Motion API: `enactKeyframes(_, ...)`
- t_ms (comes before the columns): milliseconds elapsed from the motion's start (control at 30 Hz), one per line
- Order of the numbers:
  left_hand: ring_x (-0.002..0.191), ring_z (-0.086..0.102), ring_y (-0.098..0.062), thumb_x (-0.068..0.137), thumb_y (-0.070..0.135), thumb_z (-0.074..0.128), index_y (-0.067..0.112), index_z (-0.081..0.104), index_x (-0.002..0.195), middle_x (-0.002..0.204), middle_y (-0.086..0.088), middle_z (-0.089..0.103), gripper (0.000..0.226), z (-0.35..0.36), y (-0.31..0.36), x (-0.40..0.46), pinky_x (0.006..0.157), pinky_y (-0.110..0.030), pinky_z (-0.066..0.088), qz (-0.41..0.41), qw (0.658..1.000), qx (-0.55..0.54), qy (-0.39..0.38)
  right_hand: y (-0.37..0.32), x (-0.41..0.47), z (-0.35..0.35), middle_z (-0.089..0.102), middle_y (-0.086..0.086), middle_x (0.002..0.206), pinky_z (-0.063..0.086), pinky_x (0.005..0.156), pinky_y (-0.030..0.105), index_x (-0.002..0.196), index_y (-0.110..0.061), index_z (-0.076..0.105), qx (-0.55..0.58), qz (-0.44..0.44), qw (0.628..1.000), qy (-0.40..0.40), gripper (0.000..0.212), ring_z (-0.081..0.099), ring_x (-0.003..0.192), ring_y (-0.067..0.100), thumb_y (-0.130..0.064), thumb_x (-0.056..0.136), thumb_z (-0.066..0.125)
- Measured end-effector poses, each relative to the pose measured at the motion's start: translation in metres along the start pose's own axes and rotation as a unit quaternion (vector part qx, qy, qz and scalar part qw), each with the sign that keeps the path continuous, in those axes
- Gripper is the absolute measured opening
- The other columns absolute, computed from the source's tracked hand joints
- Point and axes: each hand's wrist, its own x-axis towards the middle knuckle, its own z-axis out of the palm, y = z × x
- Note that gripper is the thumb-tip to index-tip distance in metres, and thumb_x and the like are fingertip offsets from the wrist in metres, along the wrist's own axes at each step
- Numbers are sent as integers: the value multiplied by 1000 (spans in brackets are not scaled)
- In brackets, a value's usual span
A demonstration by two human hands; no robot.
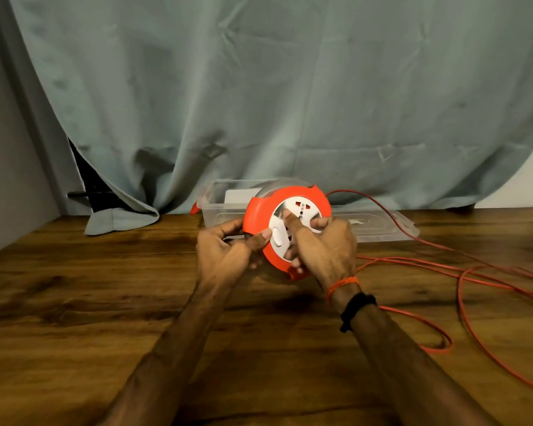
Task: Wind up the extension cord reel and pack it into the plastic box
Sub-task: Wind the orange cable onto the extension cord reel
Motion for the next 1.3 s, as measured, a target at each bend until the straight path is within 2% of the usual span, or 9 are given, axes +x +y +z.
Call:
enactKeyframes(100,69,75,-15,72,6,80,9,71,108,85,2,74,37,-2,2,1,58,-37,62,-10,1000,-14,4,-9,3,0,73,9,64,60,58,35,98,-15,58,35,-59,995,77,51,72,60,25,-61,78,68)
enactKeyframes(200,68,74,-14,74,6,79,8,70,110,87,0,75,37,-4,4,3,53,-32,60,-12,999,-30,11,-15,2,-6,75,7,88,57,78,43,101,-18,66,-122,-141,973,138,58,70,86,28,-70,74,63)
enactKeyframes(400,64,73,-17,74,7,80,5,71,111,91,-10,76,37,-7,2,6,54,-31,58,-18,999,-38,30,-13,0,-18,72,2,74,50,63,35,109,-29,61,-373,-360,840,161,48,68,76,34,-62,76,51)
enactKeyframes(500,65,74,-18,75,7,79,5,71,111,90,-8,76,38,-8,3,6,51,-30,58,-20,999,-37,34,-14,-1,-20,71,-1,78,45,58,32,110,-32,63,-394,-397,816,145,46,68,72,31,-59,72,59)
enactKeyframes(633,69,74,-18,75,6,79,5,70,111,93,-9,76,38,-9,4,6,49,-27,56,-28,998,-38,30,-20,-3,-25,62,0,119,46,67,35,132,-41,51,-425,-375,821,72,59,67,91,31,-55,76,62)
enactKeyframes(767,74,74,-16,74,8,79,9,70,110,95,-7,75,37,-10,5,5,50,-27,57,-31,999,-27,24,-19,-3,-27,50,2,134,46,80,38,143,-49,31,-464,-352,813,27,66,61,108,30,-51,84,59)
enactKeyframes(967,77,75,-21,73,8,80,8,70,110,95,-9,75,38,-10,6,3,53,-31,59,-28,999,-25,15,-10,4,-22,58,3,125,48,83,41,145,-52,18,-465,-362,808,14,67,61,109,33,-49,88,52)
enactKeyframes(1167,70,74,-15,72,7,81,18,69,102,85,1,74,34,-8,7,1,52,-31,59,-16,1000,-23,3,-7,5,-17,66,4,113,47,80,40,143,-48,30,-446,-371,813,41,65,63,103,34,-46,84,57)
enactKeyframes(1300,75,74,-34,71,7,82,19,72,94,71,7,75,29,-5,5,3,65,-50,61,1,1000,1,11,-7,-2,-16,74,3,100,51,82,38,131,-42,54,-326,-316,884,107,65,67,98,31,-58,70,69)
